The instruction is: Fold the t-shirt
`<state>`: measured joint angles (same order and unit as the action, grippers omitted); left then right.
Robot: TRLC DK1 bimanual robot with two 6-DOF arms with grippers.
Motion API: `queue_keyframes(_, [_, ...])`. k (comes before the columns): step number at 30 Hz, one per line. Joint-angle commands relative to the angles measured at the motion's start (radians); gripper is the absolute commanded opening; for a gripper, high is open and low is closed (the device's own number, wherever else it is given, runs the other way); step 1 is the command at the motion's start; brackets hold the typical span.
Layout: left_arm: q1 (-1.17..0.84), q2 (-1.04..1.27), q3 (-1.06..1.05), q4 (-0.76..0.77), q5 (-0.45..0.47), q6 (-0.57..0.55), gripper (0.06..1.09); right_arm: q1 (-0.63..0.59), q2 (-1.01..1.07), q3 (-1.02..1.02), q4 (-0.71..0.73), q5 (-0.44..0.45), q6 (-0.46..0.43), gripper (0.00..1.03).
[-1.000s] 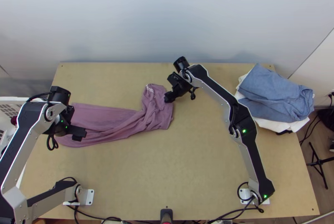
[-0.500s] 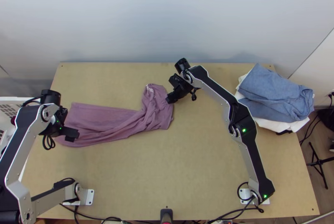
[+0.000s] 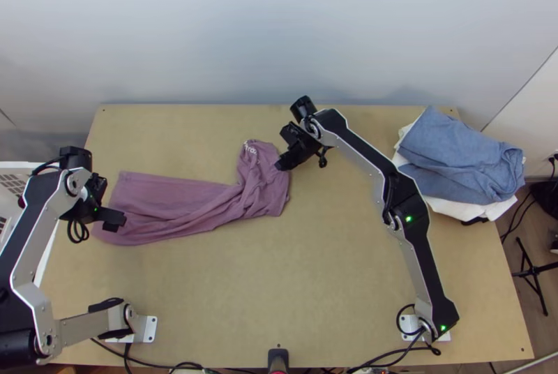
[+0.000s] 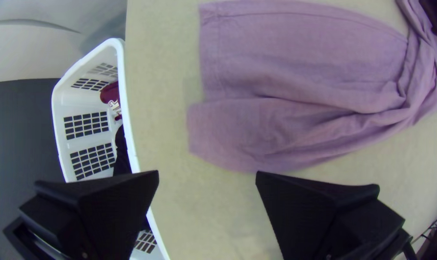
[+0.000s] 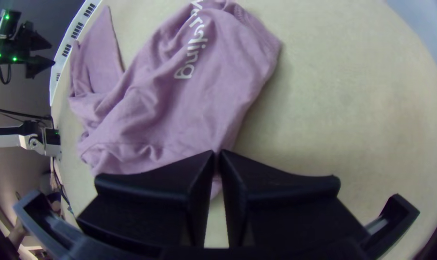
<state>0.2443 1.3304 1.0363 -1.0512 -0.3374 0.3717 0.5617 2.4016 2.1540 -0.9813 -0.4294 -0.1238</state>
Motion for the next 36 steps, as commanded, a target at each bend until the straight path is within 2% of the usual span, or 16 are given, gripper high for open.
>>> queue_keyframes(1, [0.003,0.052,0.010,0.031,0.001,0.007,1.04,-0.009,-0.064,-0.028,-0.010,-0.008,0.003,0.03])
queue_keyframes(4, [-0.002,0.085,0.022,0.037,0.006,0.012,0.99,-0.016,-0.117,-0.075,-0.010,-0.009,0.004,0.03])
queue_keyframes(9, [0.007,0.153,0.030,0.111,0.008,0.032,0.99,-0.025,-0.194,-0.151,-0.010,-0.016,0.003,0.03])
queue_keyframes(16, [0.020,0.219,0.034,0.169,0.008,0.045,0.99,-0.023,-0.213,-0.149,-0.010,-0.016,0.006,0.03])
queue_keyframes(20, [0.050,0.262,0.044,0.198,0.009,0.075,0.94,-0.017,-0.222,-0.149,-0.010,-0.016,0.012,0.03])
queue_keyframes(23, [0.072,0.288,0.061,0.215,0.012,0.092,0.87,-0.013,-0.226,-0.146,-0.010,-0.016,0.015,0.03])
queue_keyframes(28, [0.085,0.302,0.070,0.215,0.040,0.101,0.70,-0.011,-0.228,-0.134,-0.010,-0.016,0.024,0.03])
queue_keyframes(30, [0.085,0.308,0.067,0.215,0.046,0.101,0.68,-0.011,-0.228,-0.134,-0.010,-0.016,0.030,0.03])
queue_keyframes(34, [0.085,0.319,0.064,0.215,0.063,0.104,0.48,-0.011,-0.231,-0.140,-0.010,-0.016,0.035,0.03])
queue_keyframes(36, [0.085,0.319,0.062,0.215,0.066,0.104,0.43,-0.013,-0.234,-0.144,-0.010,-0.016,0.036,0.03])
